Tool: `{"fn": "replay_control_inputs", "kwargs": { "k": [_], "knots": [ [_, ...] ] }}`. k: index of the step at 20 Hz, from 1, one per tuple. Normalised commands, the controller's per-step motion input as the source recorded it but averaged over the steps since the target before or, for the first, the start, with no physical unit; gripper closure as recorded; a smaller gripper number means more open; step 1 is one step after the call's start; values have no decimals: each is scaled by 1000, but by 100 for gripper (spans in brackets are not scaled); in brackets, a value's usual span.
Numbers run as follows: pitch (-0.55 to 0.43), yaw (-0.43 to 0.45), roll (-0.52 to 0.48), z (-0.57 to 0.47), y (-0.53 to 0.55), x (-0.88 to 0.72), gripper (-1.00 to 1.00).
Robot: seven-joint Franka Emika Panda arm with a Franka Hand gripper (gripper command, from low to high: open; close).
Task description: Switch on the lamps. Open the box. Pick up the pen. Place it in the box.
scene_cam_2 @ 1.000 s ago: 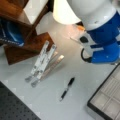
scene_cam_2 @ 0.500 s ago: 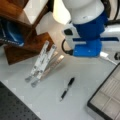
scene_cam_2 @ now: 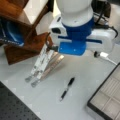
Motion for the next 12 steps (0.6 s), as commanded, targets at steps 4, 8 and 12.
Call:
{"fn": "replay_control_inputs", "kwargs": {
  "k": [4,8,12],
  "knots": [
    [-116,354,-167,-155,-181,119,-100],
    [-88,384,-74,-271,-222,14,-100],
    [-113,475,-101,-339,-277,-56,-100]
  ]
}}
